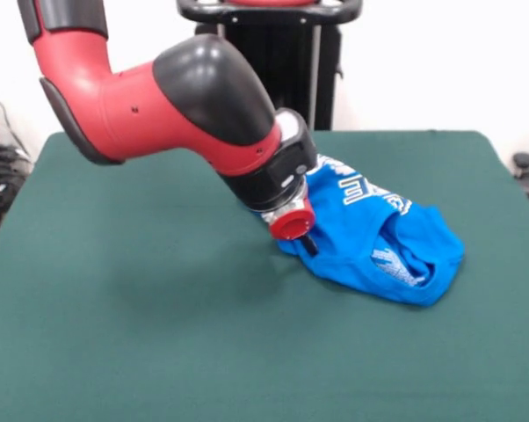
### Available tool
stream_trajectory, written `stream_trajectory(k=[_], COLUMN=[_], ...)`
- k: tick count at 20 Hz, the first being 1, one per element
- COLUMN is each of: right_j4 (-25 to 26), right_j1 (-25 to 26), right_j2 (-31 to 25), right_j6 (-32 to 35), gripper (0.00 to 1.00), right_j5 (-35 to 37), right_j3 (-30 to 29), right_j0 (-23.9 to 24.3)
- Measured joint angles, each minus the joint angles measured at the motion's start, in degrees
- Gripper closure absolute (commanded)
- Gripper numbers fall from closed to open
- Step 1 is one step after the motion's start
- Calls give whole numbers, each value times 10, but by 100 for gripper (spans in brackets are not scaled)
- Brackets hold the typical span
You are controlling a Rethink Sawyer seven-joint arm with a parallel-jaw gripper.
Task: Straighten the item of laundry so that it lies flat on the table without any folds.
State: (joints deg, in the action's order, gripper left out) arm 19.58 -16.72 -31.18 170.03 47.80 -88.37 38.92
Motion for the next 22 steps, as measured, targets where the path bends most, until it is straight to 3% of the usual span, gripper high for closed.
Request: stream_trajectory(k=[6, 22], right_j4=[9, 54], right_j1=[-8, -86], right_j2=[0, 30], right_j6=[-1, -1], gripper=[0, 0], right_j5=[0, -2], right_j3=[-11, -27], right_j0=[-5, -59])
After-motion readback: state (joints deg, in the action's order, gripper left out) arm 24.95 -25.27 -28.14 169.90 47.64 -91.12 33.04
